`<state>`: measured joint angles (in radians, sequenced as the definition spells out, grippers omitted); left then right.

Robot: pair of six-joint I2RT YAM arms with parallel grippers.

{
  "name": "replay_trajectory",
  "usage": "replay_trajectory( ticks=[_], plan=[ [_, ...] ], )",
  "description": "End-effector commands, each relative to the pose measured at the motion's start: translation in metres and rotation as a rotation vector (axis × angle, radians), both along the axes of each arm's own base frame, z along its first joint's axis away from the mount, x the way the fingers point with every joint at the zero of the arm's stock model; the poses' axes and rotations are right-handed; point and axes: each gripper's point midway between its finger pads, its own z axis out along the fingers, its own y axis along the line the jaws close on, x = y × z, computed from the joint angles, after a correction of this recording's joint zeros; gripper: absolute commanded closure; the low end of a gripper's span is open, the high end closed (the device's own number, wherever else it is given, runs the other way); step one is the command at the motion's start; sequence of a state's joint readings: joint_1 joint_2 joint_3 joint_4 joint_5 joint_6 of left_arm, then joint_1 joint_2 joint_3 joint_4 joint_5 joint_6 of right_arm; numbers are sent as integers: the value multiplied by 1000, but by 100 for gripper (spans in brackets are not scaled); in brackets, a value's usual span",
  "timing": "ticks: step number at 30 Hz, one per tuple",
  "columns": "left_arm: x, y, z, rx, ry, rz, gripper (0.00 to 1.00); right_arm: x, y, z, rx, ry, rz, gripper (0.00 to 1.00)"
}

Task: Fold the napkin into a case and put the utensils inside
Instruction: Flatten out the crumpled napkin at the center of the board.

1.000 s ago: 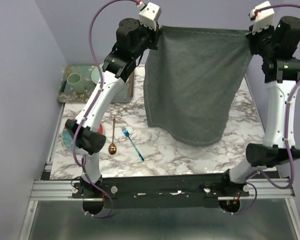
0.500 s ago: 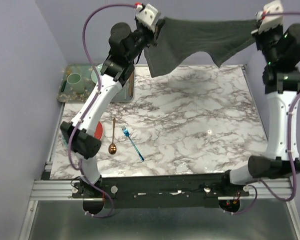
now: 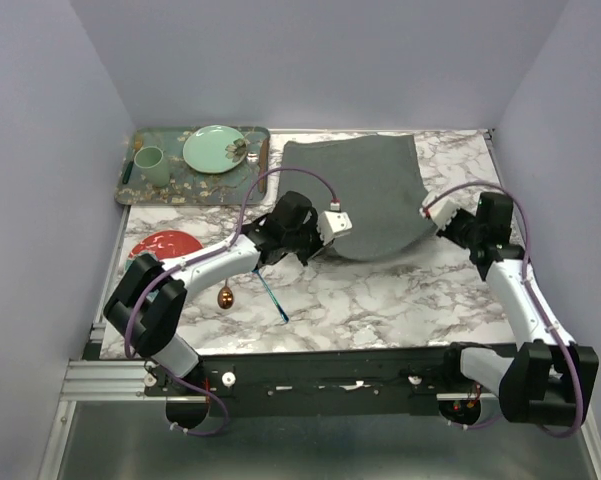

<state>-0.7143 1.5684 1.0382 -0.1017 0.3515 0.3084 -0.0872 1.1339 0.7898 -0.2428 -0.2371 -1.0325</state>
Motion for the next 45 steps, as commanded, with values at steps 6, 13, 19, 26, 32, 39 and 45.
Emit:
replay_trajectory(
  ticks=[6,13,19,26,32,39,45],
  plan=[
    [-33,72,61,-18,50,23,12,-107,28,-42,36,351,187,0],
    [-37,84,41,73,158,-4,14,-86,46,-35,294,563,73,7],
    [-37,55,-6,144,286,-5,22,-45,43,-55,437,741,-140,34],
    [-50,26,-54,243,397,-31,21,-16,49,-83,546,830,-259,41],
    [-58,32,-93,354,473,2,21,-7,31,-123,485,865,-377,44],
    [-81,34,-90,368,467,-92,27,-14,17,-156,424,925,-479,46],
    [-102,47,-72,363,417,-214,43,-17,10,-159,394,930,-521,46]
  ],
)
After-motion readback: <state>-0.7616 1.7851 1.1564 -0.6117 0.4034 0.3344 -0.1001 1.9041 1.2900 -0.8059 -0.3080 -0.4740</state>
